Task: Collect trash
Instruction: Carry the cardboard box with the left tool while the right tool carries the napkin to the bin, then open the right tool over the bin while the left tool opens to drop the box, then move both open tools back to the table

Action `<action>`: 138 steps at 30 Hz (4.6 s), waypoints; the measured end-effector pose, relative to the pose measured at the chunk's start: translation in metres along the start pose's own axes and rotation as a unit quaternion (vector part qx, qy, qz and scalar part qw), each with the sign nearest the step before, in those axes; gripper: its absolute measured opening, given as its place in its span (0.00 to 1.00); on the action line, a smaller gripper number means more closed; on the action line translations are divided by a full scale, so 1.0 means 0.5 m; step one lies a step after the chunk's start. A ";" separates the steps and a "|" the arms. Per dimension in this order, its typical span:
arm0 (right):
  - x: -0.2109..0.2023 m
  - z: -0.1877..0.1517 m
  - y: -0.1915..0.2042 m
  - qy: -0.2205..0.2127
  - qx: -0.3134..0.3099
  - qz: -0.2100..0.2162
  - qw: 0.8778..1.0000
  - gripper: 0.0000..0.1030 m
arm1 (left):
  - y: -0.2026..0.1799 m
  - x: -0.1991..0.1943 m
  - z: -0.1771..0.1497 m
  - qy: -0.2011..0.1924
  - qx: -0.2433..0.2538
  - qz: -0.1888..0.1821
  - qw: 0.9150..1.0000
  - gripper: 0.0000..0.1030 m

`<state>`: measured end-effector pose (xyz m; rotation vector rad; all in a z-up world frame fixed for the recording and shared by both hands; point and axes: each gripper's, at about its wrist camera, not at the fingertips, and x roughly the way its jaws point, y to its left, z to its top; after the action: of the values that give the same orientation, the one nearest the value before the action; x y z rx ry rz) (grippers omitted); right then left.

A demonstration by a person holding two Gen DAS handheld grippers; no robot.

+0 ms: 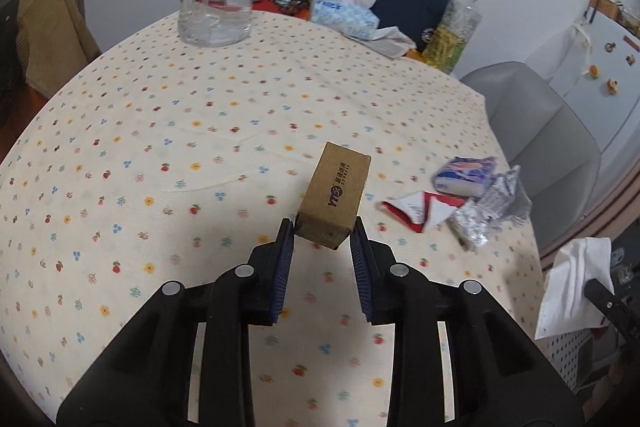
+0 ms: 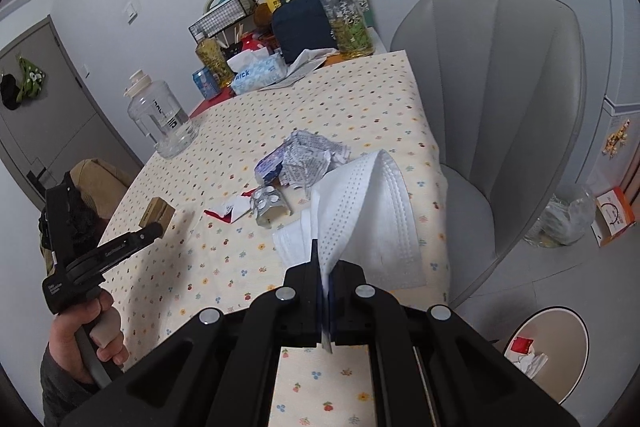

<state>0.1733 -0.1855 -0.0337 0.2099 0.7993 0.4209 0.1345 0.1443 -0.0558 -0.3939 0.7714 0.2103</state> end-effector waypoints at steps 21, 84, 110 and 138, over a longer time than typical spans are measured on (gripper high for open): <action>-0.151 -0.025 -0.208 -0.056 0.071 -0.079 0.993 0.03 | -0.304 -0.022 -0.065 0.010 0.123 -0.110 0.986 0.28; -0.294 -0.305 -0.738 -0.031 0.304 -0.236 0.923 0.66 | -0.901 0.140 -0.454 0.211 0.355 -0.240 0.879 0.81; -0.203 -0.138 -0.517 -0.056 0.193 -0.181 0.963 0.92 | -0.635 0.061 -0.185 0.082 0.195 -0.183 0.960 0.94; -0.047 -0.007 -0.146 -0.033 0.038 -0.071 0.996 0.92 | -0.179 0.040 -0.031 0.012 0.003 -0.092 0.996 0.94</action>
<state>0.1772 -0.2613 -0.0453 0.2340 0.7598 0.2480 0.1677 0.0574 -0.0561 -0.4597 0.7547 0.0301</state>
